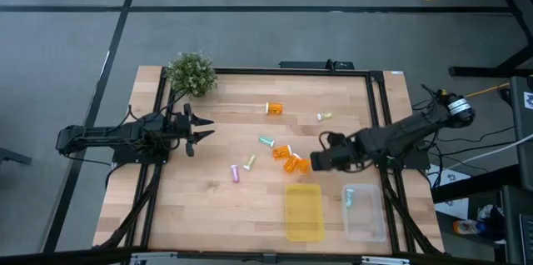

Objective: Pick and place medicine bottles into bin by pill shape (circle, oval)
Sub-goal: Put the yellow tablet bottle into the transparent bin

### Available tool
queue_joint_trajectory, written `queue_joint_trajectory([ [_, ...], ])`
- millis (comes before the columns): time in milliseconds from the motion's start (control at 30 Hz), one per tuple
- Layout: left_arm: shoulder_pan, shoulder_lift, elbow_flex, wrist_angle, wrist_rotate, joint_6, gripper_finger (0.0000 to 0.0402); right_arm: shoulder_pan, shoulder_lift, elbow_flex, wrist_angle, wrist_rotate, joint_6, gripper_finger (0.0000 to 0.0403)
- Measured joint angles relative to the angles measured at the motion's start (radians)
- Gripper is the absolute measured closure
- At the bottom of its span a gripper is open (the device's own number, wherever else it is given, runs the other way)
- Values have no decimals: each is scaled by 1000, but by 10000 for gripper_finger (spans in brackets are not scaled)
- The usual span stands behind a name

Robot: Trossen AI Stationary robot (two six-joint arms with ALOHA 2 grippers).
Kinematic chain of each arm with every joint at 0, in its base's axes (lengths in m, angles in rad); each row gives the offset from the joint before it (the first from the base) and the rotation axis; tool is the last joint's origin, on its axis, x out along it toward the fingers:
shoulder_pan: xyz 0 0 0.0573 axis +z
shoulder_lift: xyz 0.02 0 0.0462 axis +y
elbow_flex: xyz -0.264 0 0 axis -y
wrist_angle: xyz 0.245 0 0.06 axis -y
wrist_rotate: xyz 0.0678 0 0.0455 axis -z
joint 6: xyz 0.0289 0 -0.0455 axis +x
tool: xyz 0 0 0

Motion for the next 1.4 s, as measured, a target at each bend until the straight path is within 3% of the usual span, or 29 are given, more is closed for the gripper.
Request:
queue_joint_trajectory([
  [200,0,0,0,0,0,-1,253,-153,0,0,1,69,-141,230],
  [767,0,0,0,0,-4,30,253,-675,0,0,116,61,-816,230],
  [900,0,0,0,0,-4,31,253,-780,0,0,120,15,-1026,230],
  [1167,0,0,0,0,-5,31,253,-914,13,0,115,-172,-1224,230],
  [1400,0,0,0,0,-9,31,253,-933,160,0,109,-164,-1515,230],
])
